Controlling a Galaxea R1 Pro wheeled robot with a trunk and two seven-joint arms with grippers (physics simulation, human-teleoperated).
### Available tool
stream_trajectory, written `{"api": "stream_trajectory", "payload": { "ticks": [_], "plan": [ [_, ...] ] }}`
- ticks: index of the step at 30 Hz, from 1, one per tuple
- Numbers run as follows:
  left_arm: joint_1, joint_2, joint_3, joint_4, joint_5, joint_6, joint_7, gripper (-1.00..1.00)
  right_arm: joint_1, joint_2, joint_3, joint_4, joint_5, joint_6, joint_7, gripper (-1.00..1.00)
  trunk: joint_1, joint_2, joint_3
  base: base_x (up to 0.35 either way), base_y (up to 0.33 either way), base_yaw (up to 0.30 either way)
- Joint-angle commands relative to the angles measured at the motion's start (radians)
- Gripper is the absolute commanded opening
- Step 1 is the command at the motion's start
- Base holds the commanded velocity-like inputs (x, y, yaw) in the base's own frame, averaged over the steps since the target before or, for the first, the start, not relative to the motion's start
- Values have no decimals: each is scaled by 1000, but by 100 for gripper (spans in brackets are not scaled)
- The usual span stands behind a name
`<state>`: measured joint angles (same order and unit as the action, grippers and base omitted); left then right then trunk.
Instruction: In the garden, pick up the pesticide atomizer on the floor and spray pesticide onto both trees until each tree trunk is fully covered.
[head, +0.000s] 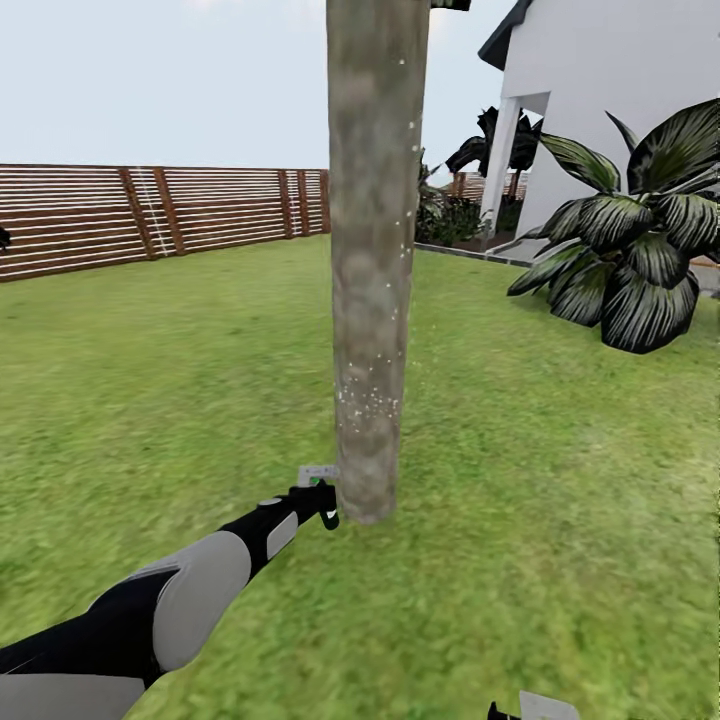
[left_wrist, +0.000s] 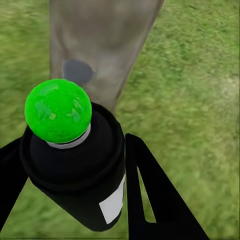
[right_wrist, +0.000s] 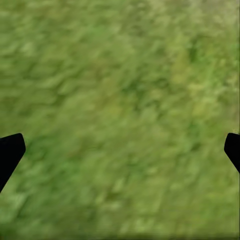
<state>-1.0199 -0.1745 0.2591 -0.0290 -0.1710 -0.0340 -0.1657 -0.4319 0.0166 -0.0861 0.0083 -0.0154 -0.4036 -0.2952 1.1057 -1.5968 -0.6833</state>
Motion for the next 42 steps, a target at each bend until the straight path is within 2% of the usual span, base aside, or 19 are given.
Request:
{"api": "stream_trajectory", "payload": {
  "ticks": [1, 5, 6, 10, 11, 13, 14, 15, 16, 17, 19, 20, 21, 22, 27, 30, 34, 38, 42],
  "plan": [
    [1, 0, 9, 0, -10, -3, -2, -100, -1, 0, -7, 1, -1, -6, 2, 100, 0, 0, -1, 7, 72, -66],
    [3, 0, 4, -3, -9, 0, -2, -100, -1, -1, -8, 1, -2, -9, 1, 100, 0, 0, -1, 3, 28, -26],
    [3, 0, -2, -29, -8, 37, -3, -100, -1, -3, -9, 1, -5, -10, 1, 100, 0, 0, -1, 1, 6, -6],
    [3, 0, -7, -391, -6, 491, -3, -100, -1, -6, -10, 1, -9, -11, -1, 100, 0, 0, -1, 0, 2, -1],
    [3, 0, -14, -474, -6, 551, -5, -100, -1, -6, -10, 1, -9, -11, -1, 100, 0, 0, -1, 0, 0, 0],
    [3, 0, -36, -569, -5, 645, -5, -100, -1, -7, -11, 0, -10, -11, -1, 100, 0, 0, -1, 0, 0, 0],
    [3, 0, -55, -629, -4, 716, -6, -100, -1, -7, -9, -3, -9, -11, -1, 100, 0, 0, -1, 0, 0, 0],
    [3, 0, -106, -733, -2, 820, -18, -100, -1, -6, -8, -11, -6, -11, -1, 100, 0, 0, -1, 0, 0, 0],
    [3, 0, -148, -792, -1, 866, -35, -100, -1, -6, -8, -17, -5, -11, 0, 100, 0, 0, -1, 0, 0, 0],
    [2, 0, -186, -836, 0, 895, -54, -100, -1, -5, -7, -20, -4, -11, 0, 100, 0, 0, -1, 0, 0, 0],
    [-4, 0, -228, -881, 18, 927, -86, -100, -1, -4, -6, -23, -2, -11, 0, 100, 0, 0, -1, 0, 0, 0],
    [-36, 0, -246, -900, 71, 950, -99, -100, -1, -4, -5, -24, -2, -11, 1, 100, 0, 0, -1, 0, 0, 0],
    [-65, 0, -252, -906, 102, 989, -104, -100, -1, -3, -5, -25, -2, -11, 1, 100, 0, 0, -1, 0, 0, 0],
    [-87, 0, -255, -909, 114, 1003, -106, -100, -1, -3, -5, -25, -2, -11, 1, 100, 0, 0, -1, 0, 0, 0],
    [-230, 0, -259, -882, 135, 1028, -110, -100, -1, -3, -7, -23, -1, -11, 1, 100, 0, 0, -1, 0, 0, 0],
    [-337, 0, -258, -813, 137, 1030, -110, -100, -1, -2, -7, -21, -1, -11, 1, 100, 0, 0, -1, 0, 0, 0],
    [-442, 0, -258, -746, 147, 1031, -111, -100, -1, -2, -7, -21, -1, -11, 1, 100, 0, 0, -1, 0, 0, 0],
    [-554, 0, -258, -697, 209, 1033, -112, -100, -1, -1, -7, -21, -1, -11, 1, 100, 0, 0, -1, 0, 0, 0],
    [-716, 0, -258, -549, 229, 1033, -111, -100, -1, -1, -7, -21, -1, -11, 1, 100, 0, 0, -1, 0, 0, 0]
  ]
}}
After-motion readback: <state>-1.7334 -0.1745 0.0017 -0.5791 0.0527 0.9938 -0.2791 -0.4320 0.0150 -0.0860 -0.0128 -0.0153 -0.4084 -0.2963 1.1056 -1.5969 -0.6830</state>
